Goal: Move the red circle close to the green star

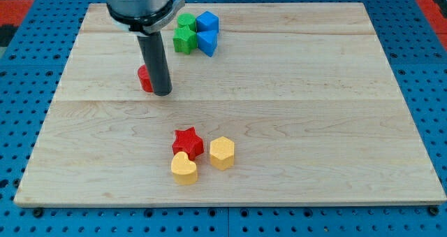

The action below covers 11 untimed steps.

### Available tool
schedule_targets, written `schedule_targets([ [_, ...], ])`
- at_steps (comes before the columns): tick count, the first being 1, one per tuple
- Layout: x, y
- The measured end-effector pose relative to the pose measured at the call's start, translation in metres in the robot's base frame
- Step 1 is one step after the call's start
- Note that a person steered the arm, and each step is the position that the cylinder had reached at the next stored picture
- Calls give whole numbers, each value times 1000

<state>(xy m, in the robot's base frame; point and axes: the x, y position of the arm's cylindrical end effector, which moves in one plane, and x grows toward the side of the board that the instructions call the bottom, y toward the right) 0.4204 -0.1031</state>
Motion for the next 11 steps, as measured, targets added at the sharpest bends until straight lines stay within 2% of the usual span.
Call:
schedule_targets([
  [1,-6,-30],
  [2,5,-85],
  [3,-12,-88],
  [5,-33,-7],
  [6,-35,9],
  [7,-26,7],
  [8,-31,-36],
  [9,-53,-61],
  [11,-55,-25],
])
